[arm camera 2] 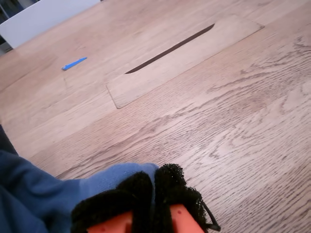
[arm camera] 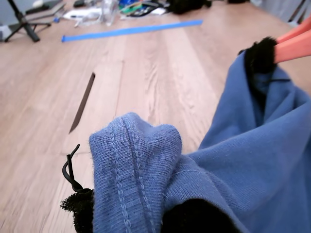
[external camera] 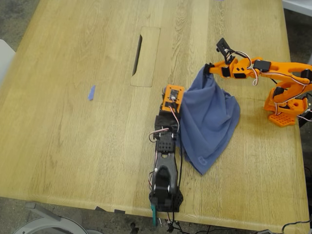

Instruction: Fold a T-shirt

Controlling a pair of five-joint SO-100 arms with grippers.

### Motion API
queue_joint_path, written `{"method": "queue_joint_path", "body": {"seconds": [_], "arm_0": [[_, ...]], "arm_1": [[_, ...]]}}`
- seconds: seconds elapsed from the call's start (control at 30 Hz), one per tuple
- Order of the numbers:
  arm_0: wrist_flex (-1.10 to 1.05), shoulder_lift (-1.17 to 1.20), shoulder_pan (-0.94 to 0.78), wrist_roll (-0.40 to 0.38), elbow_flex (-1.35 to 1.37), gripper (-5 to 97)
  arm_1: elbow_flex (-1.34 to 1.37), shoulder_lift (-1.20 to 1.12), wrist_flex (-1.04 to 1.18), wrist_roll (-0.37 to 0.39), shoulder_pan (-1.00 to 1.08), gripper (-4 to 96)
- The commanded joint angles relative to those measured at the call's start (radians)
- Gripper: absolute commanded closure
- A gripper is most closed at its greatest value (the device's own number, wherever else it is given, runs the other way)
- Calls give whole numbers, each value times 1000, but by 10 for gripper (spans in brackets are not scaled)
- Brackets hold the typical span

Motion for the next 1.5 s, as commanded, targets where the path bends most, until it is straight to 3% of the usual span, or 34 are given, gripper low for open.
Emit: {"method": "queue_joint_path", "body": {"seconds": [0.0,0.4,0.9,1.3,1.47], "arm_0": [[-91,-37,-37,0,-78,919],[-224,-322,-167,0,-242,919],[-250,-658,-284,-2,-535,919],[-216,-954,-407,-3,-838,919],[-212,-1054,-434,-3,-946,919]], "arm_1": [[-66,-44,-69,-8,41,905],[-307,-420,-224,-9,120,907],[-810,-864,-241,-5,221,901],[-1595,-1417,11,-8,293,905],[-1727,-1534,6,-5,308,901]]}}
